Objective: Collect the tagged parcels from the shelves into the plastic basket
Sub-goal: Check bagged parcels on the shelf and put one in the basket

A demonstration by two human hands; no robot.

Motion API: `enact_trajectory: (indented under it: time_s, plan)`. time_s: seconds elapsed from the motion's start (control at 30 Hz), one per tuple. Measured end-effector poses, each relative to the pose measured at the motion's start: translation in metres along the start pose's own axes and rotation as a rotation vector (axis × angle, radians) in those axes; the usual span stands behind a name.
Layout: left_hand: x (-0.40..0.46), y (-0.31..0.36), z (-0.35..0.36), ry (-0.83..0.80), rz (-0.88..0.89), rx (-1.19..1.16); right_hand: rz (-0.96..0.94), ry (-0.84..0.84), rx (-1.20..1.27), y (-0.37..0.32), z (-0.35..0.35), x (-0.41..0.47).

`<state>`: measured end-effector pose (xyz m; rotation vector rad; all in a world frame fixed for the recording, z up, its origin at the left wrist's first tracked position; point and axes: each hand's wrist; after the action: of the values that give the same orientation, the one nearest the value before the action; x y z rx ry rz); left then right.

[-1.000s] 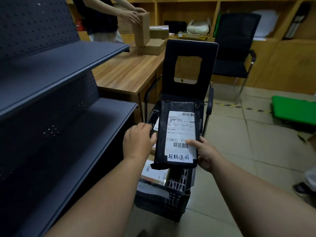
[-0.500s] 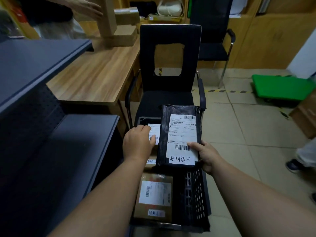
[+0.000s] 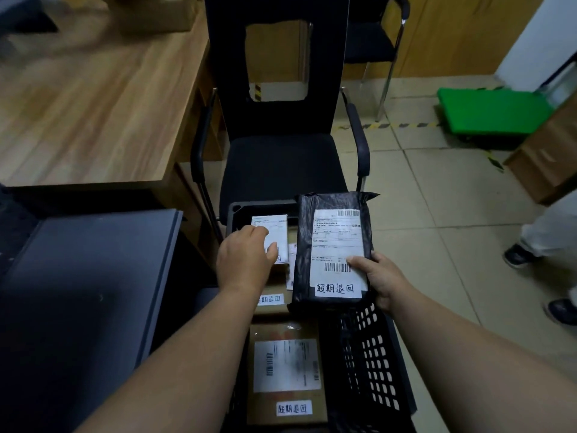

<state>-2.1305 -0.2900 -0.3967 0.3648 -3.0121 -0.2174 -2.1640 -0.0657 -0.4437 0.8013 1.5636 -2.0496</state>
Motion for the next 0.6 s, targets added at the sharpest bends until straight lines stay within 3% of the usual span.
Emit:
enact_trajectory:
  time_s: [0.6]
  plan:
    - [0.024,-0.009,0.068,-0.057,-0.028,0.002,0.095,0.052,-0.153,0.022,0.017,0.083]
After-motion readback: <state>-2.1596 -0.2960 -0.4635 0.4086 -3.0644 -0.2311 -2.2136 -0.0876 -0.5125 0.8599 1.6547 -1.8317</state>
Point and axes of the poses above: each hand's wrist, its own x-axis towards the middle knuckle, its own z-axis out of the palm, y = z × x, and after that the axes turned 9 degrees about x, right-handed
